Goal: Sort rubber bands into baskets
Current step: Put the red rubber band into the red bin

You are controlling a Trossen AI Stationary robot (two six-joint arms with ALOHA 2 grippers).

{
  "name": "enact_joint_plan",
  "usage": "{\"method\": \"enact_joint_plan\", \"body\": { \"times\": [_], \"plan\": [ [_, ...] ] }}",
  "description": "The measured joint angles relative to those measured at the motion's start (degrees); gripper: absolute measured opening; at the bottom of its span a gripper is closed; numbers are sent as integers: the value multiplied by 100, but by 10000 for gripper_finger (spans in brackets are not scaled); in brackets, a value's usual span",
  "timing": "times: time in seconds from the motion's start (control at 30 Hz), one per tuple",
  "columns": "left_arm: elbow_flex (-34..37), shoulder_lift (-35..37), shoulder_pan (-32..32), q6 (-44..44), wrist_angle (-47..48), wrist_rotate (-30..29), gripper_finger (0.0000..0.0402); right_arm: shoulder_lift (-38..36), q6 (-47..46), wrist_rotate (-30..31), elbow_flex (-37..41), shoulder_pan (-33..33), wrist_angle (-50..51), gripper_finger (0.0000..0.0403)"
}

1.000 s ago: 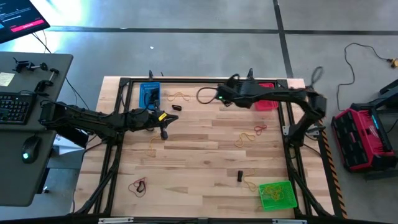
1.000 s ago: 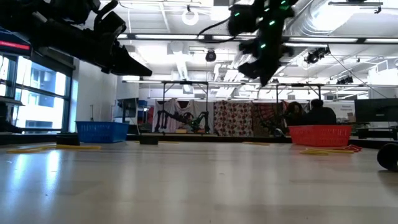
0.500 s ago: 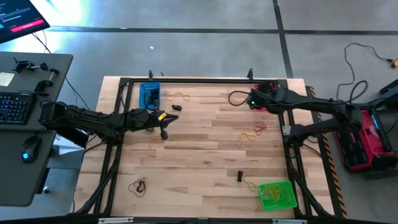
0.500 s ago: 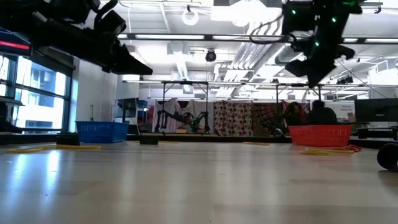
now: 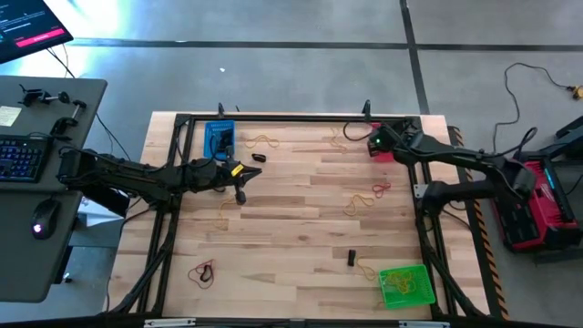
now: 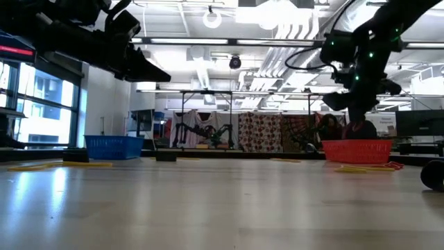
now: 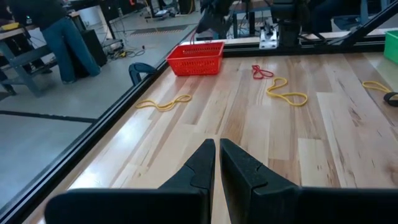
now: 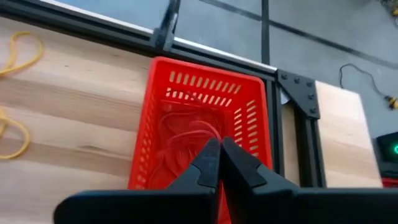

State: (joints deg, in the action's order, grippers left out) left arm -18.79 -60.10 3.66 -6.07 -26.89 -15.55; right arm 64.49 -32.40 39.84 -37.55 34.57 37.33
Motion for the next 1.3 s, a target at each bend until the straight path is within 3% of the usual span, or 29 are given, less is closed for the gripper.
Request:
{"method": "enact_joint_plan", "body": {
  "times": [0.5, 1.03, 1.3],
  "plan": [
    [0, 0, -2, 4, 6, 0, 14, 2, 419, -929, 928, 1247, -1762, 0],
    [0, 0, 0, 4, 7, 0, 14, 20, 234, -1216, 1188, 1320, -2181, 0],
    [0, 0, -2, -1, 9, 19, 14, 643, -17, -1226, 1188, 1320, -2336, 0]
  ]
}}
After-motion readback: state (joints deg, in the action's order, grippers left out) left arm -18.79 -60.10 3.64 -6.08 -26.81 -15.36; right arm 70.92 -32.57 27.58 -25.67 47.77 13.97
